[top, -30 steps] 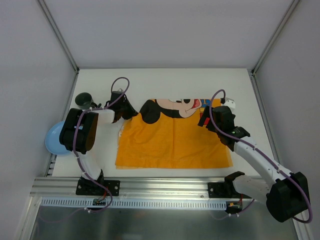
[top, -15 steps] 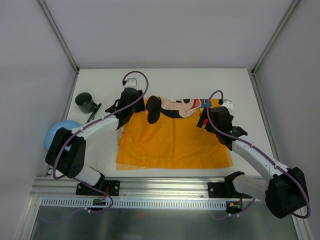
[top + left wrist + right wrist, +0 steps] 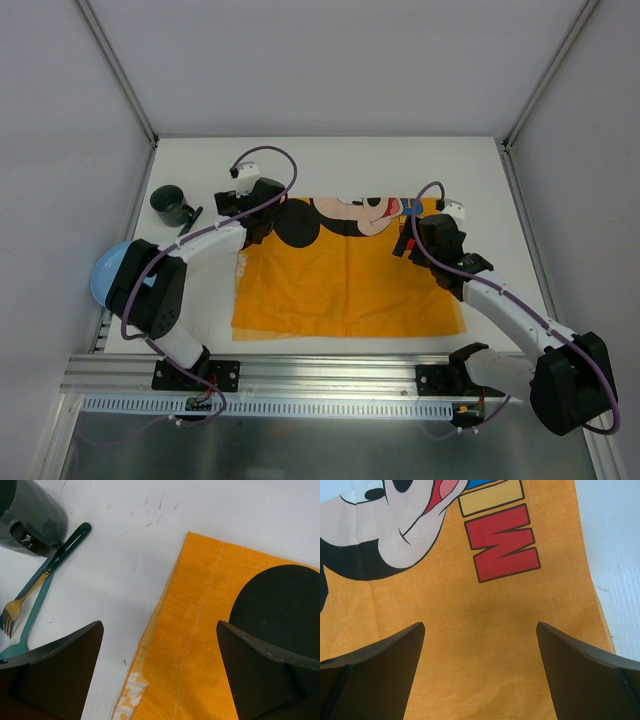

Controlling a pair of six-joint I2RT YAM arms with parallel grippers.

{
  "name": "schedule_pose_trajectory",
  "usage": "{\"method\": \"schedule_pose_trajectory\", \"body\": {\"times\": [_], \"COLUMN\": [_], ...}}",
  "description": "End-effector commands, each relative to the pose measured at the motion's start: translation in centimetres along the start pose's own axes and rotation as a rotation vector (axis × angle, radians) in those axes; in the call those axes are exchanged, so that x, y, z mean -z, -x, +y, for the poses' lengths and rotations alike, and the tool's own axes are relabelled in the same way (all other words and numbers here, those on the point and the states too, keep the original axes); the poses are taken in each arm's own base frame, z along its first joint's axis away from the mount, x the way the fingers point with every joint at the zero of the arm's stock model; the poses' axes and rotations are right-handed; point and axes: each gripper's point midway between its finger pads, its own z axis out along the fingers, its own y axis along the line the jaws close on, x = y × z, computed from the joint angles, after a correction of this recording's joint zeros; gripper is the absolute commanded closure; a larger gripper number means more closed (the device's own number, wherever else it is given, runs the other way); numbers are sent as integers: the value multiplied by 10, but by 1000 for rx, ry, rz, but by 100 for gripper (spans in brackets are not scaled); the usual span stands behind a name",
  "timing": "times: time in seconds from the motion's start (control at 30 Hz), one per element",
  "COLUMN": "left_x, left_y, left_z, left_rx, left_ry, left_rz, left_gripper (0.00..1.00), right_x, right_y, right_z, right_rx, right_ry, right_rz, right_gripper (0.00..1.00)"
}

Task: Set the dinner table for one person

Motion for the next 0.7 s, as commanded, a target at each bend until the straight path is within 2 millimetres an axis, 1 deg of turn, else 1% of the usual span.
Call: {"method": "schedule_pose_trajectory", "body": {"times": [0.0, 0.07, 0.1, 0.13, 0.17, 0.2, 0.23, 0.27, 0.3, 0.37, 0.53, 0.57, 0.67], "left_x": [9, 7, 11, 12, 13, 21, 25, 29, 35, 38, 36, 36, 38], "left_y": [7, 0, -5, -8, -15, -22, -29, -33, -43, -51, -80, -89, -104], "left_z": [-6, -22, -40, -50, -59, -75, -83, -88, -93, -97, -106, -109, -110], "left_rx": [42, 9, 4, 12, 10, 19, 46, 62, 70, 92, 77, 72, 94], "left_ry": [-46, -119, -213, -261, -303, -397, -432, -462, -502, -530, -560, -571, -571], "left_rz": [2, 35, 73, 92, 125, 175, 212, 234, 272, 304, 397, 429, 483], "left_gripper": [2, 3, 3, 3, 4, 4, 5, 6, 6, 6, 7, 7, 9], "right_x": [0, 0, 0, 0, 0, -1, -1, -1, -2, -3, -8, -9, -11], "right_y": [8, 8, 8, 6, 5, 5, 3, 3, 2, 0, -5, -6, -7], "right_z": [10, 11, 12, 12, 12, 12, 12, 12, 12, 13, 15, 15, 16], "right_rx": [-14, -16, -15, -12, -12, -14, -13, -13, -16, -15, -18, -19, -19], "right_ry": [28, 30, 30, 29, 28, 29, 26, 29, 29, 34, 44, 45, 47], "right_rz": [-28, -27, -30, -27, -26, -27, -21, -23, -23, -20, -7, -4, -5], "right_gripper": [1, 1, 0, 0, 0, 0, 1, 0, 1, 0, 1, 2, 3]}}
